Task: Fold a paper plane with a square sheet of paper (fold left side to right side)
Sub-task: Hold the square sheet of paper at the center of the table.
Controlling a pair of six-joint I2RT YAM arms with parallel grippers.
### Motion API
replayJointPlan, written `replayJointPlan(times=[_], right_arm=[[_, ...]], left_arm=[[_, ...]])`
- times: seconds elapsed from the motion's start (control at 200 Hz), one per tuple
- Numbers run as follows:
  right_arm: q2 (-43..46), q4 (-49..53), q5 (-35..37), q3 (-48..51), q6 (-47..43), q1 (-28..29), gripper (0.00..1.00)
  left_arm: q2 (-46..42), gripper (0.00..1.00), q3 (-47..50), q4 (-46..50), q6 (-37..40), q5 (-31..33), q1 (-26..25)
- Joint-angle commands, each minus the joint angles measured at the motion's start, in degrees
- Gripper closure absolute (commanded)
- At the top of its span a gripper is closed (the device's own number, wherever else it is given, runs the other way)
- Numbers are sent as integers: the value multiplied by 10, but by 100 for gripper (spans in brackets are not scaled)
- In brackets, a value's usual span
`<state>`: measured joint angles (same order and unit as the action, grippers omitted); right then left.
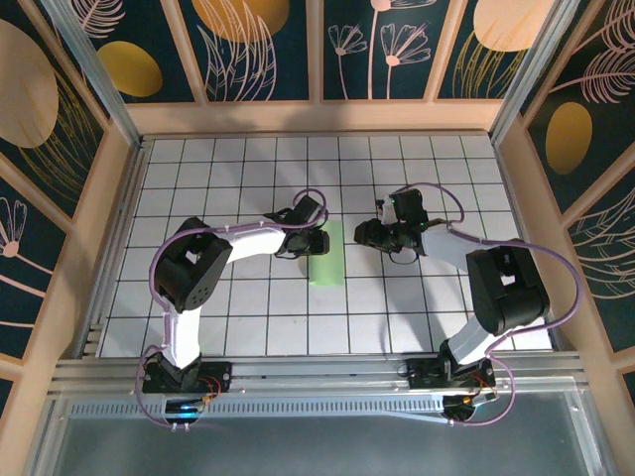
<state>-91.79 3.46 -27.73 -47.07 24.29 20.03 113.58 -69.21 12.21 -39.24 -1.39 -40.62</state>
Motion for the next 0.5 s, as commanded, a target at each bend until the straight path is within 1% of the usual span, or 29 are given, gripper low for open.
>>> replayJointPlan(times=[0.0, 0.095, 0.185, 0.365, 0.44, 0.495], right_arm=[[-7, -6, -17, 0, -7, 6, 57], [-12, -18, -38, -1, -1, 10, 61], [-27, -33, -66, -5, 6, 21, 69], [-64, -59, -83, -20, 22, 51, 87], [-78, -72, -87, -22, 32, 59, 94], [-86, -76, -87, -25, 35, 64, 96]], left_arm=[[69, 56, 35, 31, -3, 34, 14], [69, 56, 35, 32, -4, 33, 13], [69, 56, 35, 32, -4, 35, 13], [69, 56, 35, 33, -3, 36, 14], [68, 56, 36, 32, -3, 36, 14], [69, 56, 36, 32, -3, 35, 13]])
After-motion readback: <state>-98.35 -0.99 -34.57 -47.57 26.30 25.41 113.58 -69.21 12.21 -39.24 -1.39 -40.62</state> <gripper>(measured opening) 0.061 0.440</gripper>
